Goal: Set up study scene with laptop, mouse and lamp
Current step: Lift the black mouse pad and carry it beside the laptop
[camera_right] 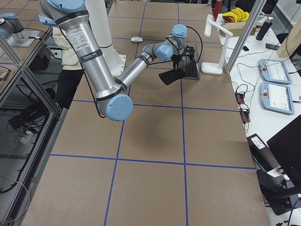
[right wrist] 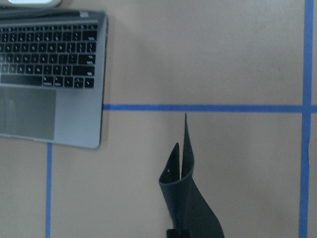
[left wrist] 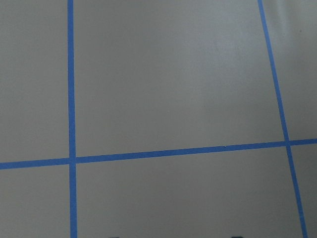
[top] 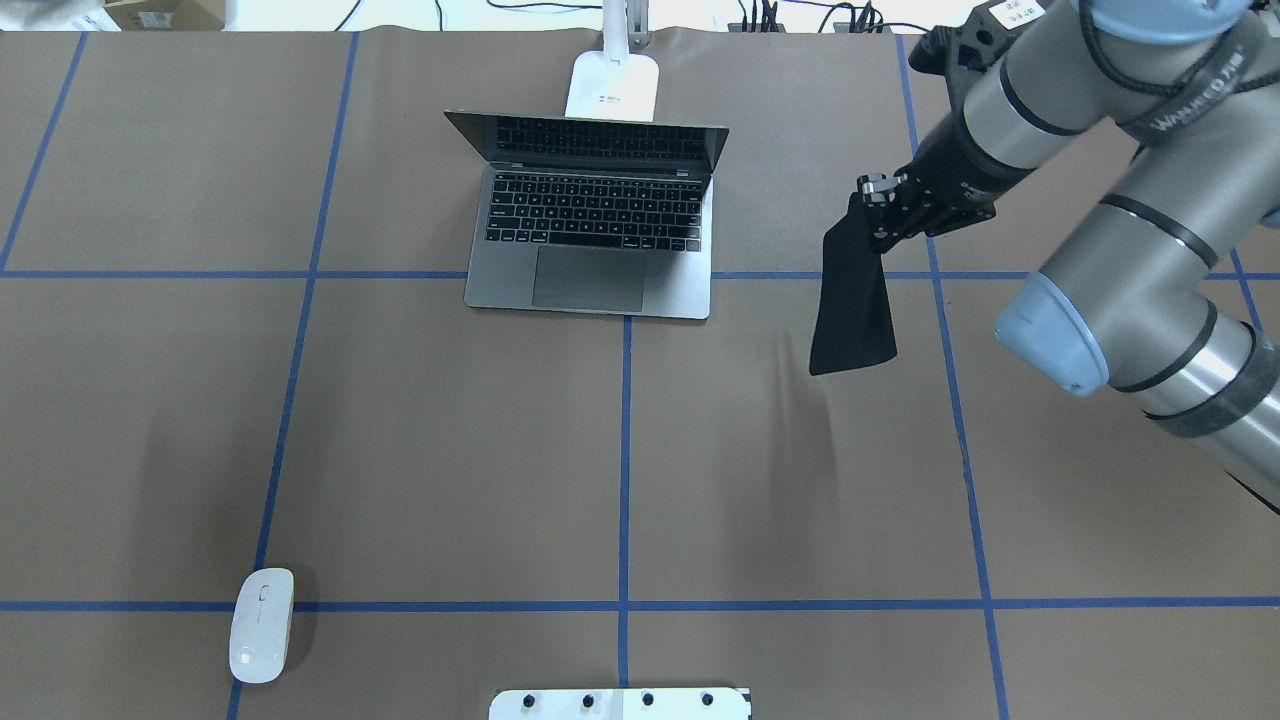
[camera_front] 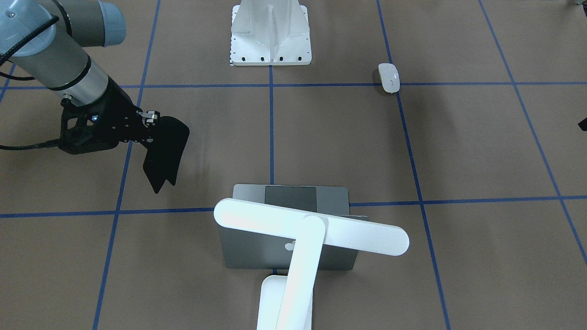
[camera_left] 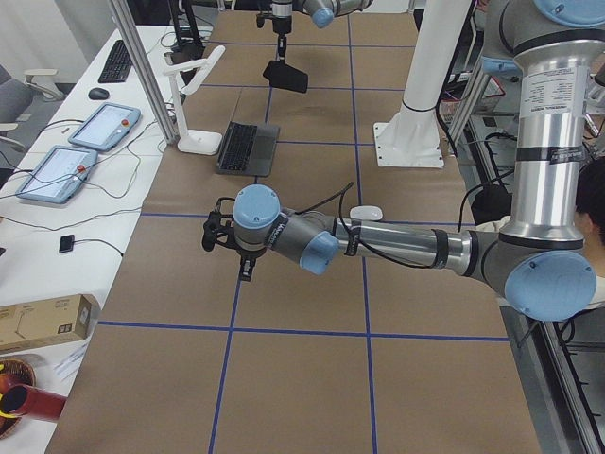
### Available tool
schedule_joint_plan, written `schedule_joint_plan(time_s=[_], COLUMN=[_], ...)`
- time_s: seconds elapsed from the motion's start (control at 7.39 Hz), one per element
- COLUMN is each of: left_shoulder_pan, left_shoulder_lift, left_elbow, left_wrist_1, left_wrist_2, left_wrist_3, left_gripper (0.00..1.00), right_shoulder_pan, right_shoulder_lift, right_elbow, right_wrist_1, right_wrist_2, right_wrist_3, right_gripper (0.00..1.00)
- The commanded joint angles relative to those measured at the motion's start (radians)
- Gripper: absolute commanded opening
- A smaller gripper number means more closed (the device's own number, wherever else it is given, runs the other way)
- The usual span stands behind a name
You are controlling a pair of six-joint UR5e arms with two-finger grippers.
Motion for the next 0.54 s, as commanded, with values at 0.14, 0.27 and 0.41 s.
schedule_joint_plan(time_s=[0.14,0.27,0.41], left_shoulder_pan=[-0.001,-0.001,-0.001], left_shoulder_lift=[0.000,0.000,-0.002], left_elbow=[-0.001,-0.001,0.001], left_wrist_1=[0.000,0.000,0.000], left_wrist_2=[0.000,0.000,0.000], left_wrist_3=[0.002,0.000,0.000], left_gripper=[0.81,0.81,0.81], right_shoulder_pan=[-0.009,-0.009,-0.010], right_shoulder_lift=[0.035,0.037,0.038], right_elbow=[0.019,0.024,0.024], right_wrist_1=[-0.104,-0.115,-0.115], right_wrist_2=[-0.096,-0.098,-0.099], right_wrist_3=[-0.065,-0.071,-0.071], right_gripper=[0.00,0.00,0.00])
